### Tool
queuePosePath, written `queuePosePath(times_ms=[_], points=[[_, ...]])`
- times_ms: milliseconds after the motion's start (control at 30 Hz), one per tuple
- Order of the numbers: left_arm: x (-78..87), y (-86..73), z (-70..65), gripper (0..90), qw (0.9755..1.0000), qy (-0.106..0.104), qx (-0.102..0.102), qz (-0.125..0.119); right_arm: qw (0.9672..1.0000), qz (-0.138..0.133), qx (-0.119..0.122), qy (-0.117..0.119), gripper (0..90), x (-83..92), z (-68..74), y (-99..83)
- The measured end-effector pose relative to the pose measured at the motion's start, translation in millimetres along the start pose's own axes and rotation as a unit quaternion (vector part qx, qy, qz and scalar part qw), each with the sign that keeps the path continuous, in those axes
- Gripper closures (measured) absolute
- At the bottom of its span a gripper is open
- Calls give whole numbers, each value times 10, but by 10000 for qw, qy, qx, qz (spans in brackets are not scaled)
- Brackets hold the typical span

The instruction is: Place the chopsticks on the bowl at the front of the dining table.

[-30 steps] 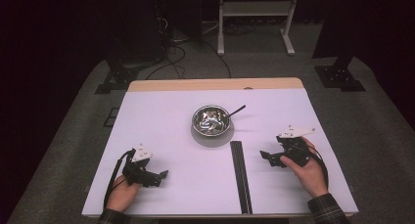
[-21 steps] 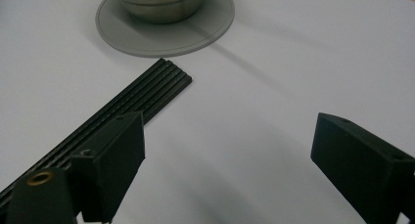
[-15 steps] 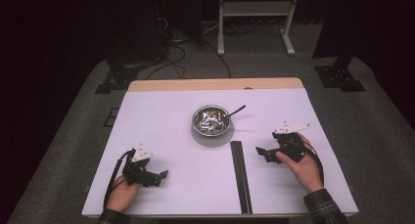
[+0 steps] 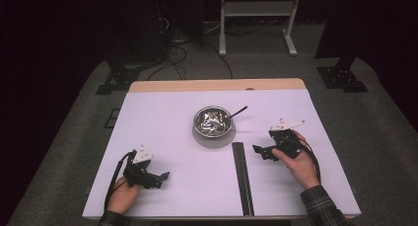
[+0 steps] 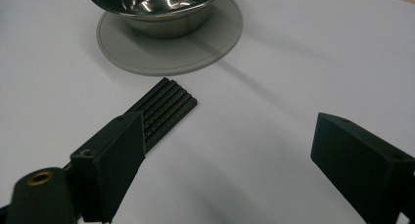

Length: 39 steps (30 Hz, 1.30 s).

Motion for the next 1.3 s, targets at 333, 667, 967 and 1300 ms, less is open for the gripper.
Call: queuePosePath(times_ms=[333,667,967,1300], points=[[0,0,0,0,10000,-1,0,1,9999,81,19,58,116,-149,3,64],[0,0,0,0,10000,-1,1,0,9997,194,-31,131,116,-323,-13,60],[0,0,0,0,10000,-2,2,0,9992,364,-36,166,116,-481,-21,28],[0,0,0,0,10000,-1,0,0,9985,534,-23,106,116,-560,-48,-44]])
Point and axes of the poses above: each handheld gripper's, and its own axes: x roughly backward along the jaws, y roughly out of its top, z roughly to its left, the point moved 9 cm from there along -x, roughly forward along the jaws, and after that the axes turned 10 degrees about y, right-handed, at the moved point
